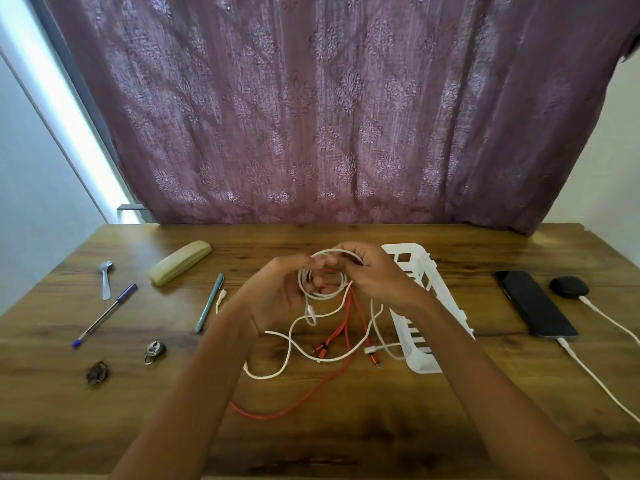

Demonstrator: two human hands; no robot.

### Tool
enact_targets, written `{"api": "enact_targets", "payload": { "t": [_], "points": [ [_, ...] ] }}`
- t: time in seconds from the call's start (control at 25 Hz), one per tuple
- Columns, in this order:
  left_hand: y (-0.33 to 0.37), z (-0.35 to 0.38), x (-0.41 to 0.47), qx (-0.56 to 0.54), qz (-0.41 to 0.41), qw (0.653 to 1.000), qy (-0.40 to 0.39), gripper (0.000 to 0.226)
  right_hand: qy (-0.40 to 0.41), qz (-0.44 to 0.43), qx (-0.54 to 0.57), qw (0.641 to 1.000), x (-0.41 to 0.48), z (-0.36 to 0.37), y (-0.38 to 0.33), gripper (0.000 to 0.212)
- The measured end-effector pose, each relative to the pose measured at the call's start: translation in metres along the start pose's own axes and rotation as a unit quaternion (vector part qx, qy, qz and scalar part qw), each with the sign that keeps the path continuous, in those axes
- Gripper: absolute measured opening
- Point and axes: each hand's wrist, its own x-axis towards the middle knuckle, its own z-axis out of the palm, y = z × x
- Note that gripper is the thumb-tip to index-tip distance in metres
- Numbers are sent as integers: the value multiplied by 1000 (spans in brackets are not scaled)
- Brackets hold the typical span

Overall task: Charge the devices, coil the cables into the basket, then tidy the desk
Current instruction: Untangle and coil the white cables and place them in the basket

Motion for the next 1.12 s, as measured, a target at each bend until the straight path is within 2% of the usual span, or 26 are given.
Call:
{"api": "enact_targets", "payload": {
  "t": [0.12,0.24,0.52,0.68,0.84,1.0,1.12],
  "points": [
    [-3,-3,0,31,15,999,-4,27,-11,18,34,999,-3,-2,-1,24],
    [-6,2,-2,-4,23,1000,-9,38,-11,28,59,998,-6,-4,-2,21],
    [2,8,2,-10,-33,999,15,36,4,40,135,990,-13,-7,-5,4],
    [7,14,3,-49,-77,996,15,38,28,39,162,986,-13,-4,-7,12],
    [4,13,9,-81,-37,995,52,28,64,41,221,972,-11,-3,-10,7],
    [5,8,10,-110,26,988,107,32,27,39,176,983,-16,-5,4,18],
    [12,4,10,-123,69,982,129,30,19,93,99,991,-24,-3,26,19]
  ]
}}
